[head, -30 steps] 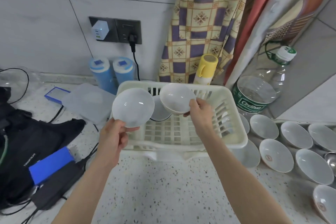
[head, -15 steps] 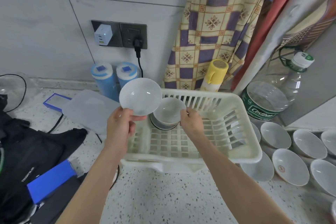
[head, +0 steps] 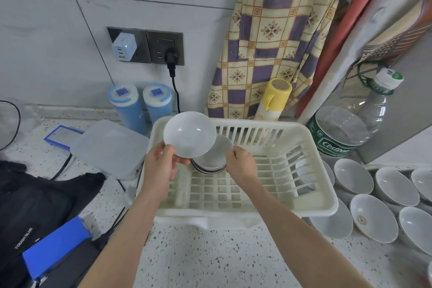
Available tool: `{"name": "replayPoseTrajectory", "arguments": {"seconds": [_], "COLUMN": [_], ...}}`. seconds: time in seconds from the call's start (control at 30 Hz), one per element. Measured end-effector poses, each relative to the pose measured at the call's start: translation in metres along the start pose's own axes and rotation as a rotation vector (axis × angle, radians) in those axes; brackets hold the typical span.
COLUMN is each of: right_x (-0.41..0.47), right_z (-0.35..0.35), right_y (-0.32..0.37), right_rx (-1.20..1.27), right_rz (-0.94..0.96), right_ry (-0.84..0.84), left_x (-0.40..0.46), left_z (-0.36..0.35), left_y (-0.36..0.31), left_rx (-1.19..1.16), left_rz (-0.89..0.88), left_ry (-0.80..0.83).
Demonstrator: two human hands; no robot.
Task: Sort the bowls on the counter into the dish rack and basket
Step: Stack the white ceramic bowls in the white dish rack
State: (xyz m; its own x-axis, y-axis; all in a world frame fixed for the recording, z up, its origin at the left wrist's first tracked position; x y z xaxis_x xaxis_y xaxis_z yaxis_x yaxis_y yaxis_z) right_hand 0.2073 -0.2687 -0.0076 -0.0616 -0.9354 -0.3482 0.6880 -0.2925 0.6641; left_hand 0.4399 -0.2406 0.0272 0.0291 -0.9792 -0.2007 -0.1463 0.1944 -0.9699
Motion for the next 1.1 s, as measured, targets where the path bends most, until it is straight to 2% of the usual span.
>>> {"name": "replayPoseTrajectory", "arguments": {"seconds": [0.2, 0.3, 0.73, 0.8, 0.87, 0.93, 1.0, 1.1], "right_x": [0.003, 0.005, 0.01, 0.006, -0.002, -0.011, -0.02, -0.029], "right_z": [-0.001, -0.005, -0.01, -0.003, 0.012, 0.025, 0.024, 0.016], "right_y": [0.0, -0.002, -0.009, -0.012, -0.012, -0.003, 0.01, 0.025], "right_rx": [-0.052, -0.079, 0.112, 0.088, 0.072, 0.164, 0.231, 0.208], "right_rz": [0.003, -0.021, -0.053, -0.07, -0.076, -0.008, 0.078, 0.152], "right_ry": [0.002, 0.037, 0.138, 0.111, 0.008, -0.066, -0.025, 0.058], "left_x": [0.005, 0.006, 0.005, 0.005, 0.004, 0.004, 0.003, 0.0], "left_z": [-0.013, -0.013, -0.012, -0.011, -0.011, -0.012, -0.013, -0.018], "left_y": [0.014, 0.022, 0.021, 0.022, 0.022, 0.021, 0.018, 0.014], "left_rx": [0.112, 0.136, 0.248, 0.301, 0.344, 0.358, 0.355, 0.327], "left_rz": [0.079, 0.121, 0.141, 0.14, 0.138, 0.128, 0.117, 0.102], "left_ry": [0.143, 0.133, 0.109, 0.094, 0.085, 0.088, 0.09, 0.105]}}
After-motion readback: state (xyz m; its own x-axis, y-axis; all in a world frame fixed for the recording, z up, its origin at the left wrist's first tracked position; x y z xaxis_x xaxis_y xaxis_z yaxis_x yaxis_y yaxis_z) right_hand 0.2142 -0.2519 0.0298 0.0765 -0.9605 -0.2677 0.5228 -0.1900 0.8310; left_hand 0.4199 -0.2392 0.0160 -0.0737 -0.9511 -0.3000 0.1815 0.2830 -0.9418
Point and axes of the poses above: each hand's wrist, its own x-axis towards the middle knuckle, its own z-axis out of the back of the hand, y = z × x, the point moved 10 cm from there along x, towards the middle knuckle, and after that the axes turned 11 degrees about y, right-handed, at the moved point
